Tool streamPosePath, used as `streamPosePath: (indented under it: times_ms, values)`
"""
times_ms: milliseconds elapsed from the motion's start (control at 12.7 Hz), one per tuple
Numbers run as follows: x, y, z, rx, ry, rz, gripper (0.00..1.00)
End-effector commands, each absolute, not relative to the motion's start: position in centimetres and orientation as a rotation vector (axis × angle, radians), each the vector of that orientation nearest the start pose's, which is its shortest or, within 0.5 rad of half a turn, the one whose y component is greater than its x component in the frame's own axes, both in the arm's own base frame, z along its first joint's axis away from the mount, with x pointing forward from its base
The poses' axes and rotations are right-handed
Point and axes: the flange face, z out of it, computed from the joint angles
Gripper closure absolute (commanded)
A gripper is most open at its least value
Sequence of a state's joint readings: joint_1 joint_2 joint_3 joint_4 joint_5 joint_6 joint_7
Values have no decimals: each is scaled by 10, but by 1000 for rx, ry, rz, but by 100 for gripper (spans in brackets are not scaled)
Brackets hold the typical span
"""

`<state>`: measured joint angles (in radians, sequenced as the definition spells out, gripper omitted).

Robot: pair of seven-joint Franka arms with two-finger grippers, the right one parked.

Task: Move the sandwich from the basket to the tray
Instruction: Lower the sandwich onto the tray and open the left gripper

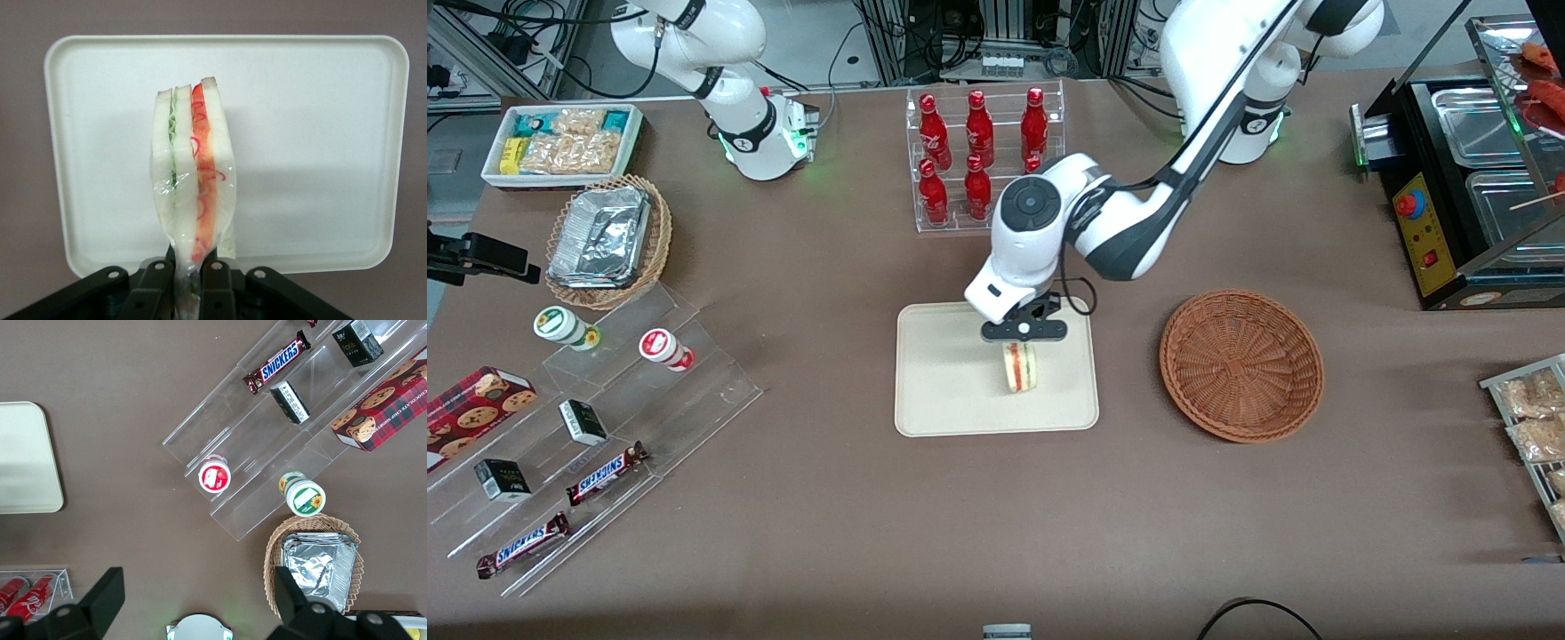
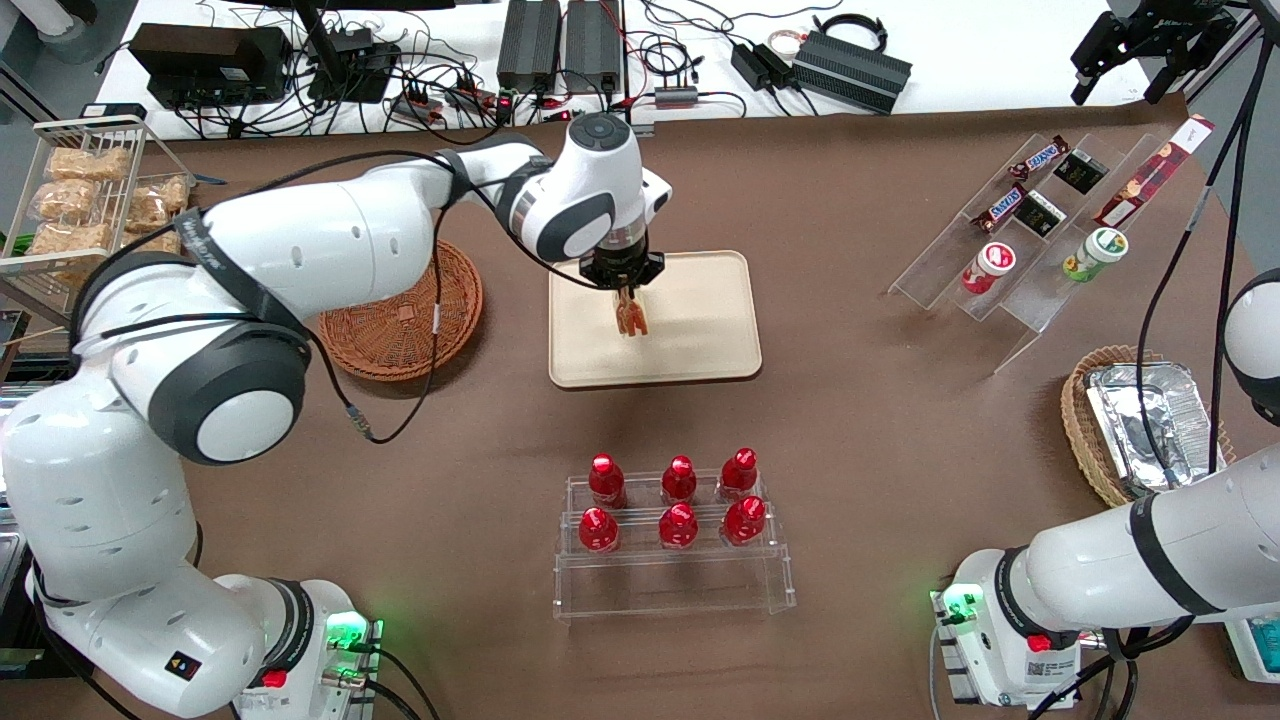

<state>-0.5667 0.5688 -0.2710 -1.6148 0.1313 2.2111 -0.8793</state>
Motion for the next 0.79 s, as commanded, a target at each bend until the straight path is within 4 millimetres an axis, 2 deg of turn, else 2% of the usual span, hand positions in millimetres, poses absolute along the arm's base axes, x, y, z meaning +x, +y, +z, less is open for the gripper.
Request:
streamPosePath:
  times_ms: [0, 157, 314, 707]
  values:
    - [488, -519, 300, -3197, -38, -49, 100]
    - [487, -521, 285, -3172, -65, -60, 100]
    - [493, -521, 284, -3190, -66, -86, 100]
    - [496, -527, 261, -3167, 71, -98, 100]
